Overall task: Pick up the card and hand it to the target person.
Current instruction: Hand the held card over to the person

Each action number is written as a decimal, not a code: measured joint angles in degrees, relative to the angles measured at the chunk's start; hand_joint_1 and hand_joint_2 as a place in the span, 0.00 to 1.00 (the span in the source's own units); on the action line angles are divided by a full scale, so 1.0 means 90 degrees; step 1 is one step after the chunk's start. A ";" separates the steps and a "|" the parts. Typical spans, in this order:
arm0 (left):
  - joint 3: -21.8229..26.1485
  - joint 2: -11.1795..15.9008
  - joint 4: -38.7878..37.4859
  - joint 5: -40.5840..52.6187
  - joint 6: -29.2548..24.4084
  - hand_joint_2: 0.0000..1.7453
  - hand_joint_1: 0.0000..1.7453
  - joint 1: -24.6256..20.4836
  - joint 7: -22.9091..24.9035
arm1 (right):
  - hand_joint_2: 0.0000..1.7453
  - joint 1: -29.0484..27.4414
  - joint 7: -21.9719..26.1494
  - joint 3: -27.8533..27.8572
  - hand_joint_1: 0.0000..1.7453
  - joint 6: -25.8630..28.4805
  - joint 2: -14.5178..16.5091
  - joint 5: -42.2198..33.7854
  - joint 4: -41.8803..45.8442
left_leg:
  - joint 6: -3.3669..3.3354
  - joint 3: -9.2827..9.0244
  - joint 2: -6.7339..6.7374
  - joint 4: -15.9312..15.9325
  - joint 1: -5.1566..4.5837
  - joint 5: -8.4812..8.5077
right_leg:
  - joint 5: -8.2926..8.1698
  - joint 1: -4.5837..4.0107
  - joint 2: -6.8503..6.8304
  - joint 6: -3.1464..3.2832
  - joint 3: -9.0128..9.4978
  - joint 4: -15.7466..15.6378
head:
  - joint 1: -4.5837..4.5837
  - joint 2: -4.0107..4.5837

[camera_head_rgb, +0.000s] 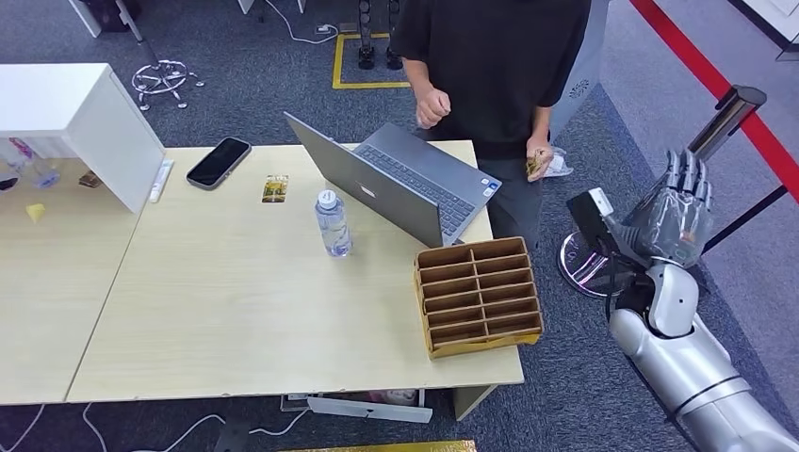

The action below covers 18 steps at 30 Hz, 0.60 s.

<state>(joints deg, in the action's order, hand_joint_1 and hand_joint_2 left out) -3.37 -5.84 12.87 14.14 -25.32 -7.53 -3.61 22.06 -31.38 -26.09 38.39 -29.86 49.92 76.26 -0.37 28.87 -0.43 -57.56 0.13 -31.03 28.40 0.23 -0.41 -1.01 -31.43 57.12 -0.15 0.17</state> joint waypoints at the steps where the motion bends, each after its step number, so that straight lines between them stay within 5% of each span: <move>1: 0.0000 0.0003 0.0000 -0.0028 -0.0015 0.00 0.00 0.0017 -0.0010 | 0.00 -0.0181 -0.0017 0.0117 0.00 0.0077 -0.0010 0.0030 0.0091 | 0.0000 0.0001 0.0004 0.0000 0.0000 -0.0001 | 0.0000 0.0000 0.0003 0.0000 -0.0001 0.0000 | 0.0001 0.0000; 4: 0.0000 0.0007 0.0000 -0.0125 -0.0052 0.00 0.00 0.0051 -0.0033 | 0.00 -0.0716 0.0114 0.0548 0.00 0.0115 0.0014 0.0197 0.0392 | -0.0001 -0.0001 0.0009 0.0001 0.0000 -0.0002 | 0.0000 0.0000 0.0006 0.0000 -0.0002 -0.0001 | 0.0001 0.0000; 7: 0.0001 0.0016 -0.0001 -0.0311 -0.0086 0.00 0.00 0.0156 -0.0110 | 0.00 -0.1629 0.1139 0.1529 0.00 0.0121 0.0381 0.0105 0.0947 | -0.0001 0.0004 -0.0020 0.0002 0.0002 -0.0001 | 0.0002 -0.0001 -0.0024 0.0001 0.0000 -0.0002 | 0.0000 0.0000; 13: 0.0002 0.0027 -0.0002 -0.0553 -0.0142 0.00 0.00 0.0329 -0.0221 | 0.00 -0.2739 0.3673 0.3833 0.00 0.0128 0.1810 -0.1129 0.1545 | 0.0000 0.0005 -0.0027 0.0004 0.0004 0.0000 | 0.0005 -0.0004 -0.0031 0.0003 -0.0007 -0.0003 | 0.0002 0.0000; 18: 0.0002 0.0063 -0.0002 -0.0657 0.0039 0.00 0.00 0.0344 -0.0110 | 0.00 -0.2947 0.4371 0.5803 0.00 0.0124 0.2982 -0.2624 0.1085 | 0.0001 0.0002 0.0005 0.0007 0.0002 0.0000 | 0.0005 -0.0004 0.0001 0.0003 -0.0012 -0.0003 | 0.0000 0.0000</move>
<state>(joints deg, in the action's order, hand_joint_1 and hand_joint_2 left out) -3.34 -5.27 12.85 8.22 -24.96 -4.44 -4.61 -4.47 7.97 26.14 39.51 -3.02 26.31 86.03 -0.36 28.89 -0.39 -57.50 0.15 -31.04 28.45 0.20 -0.40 -0.98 -31.53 57.10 -0.15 0.17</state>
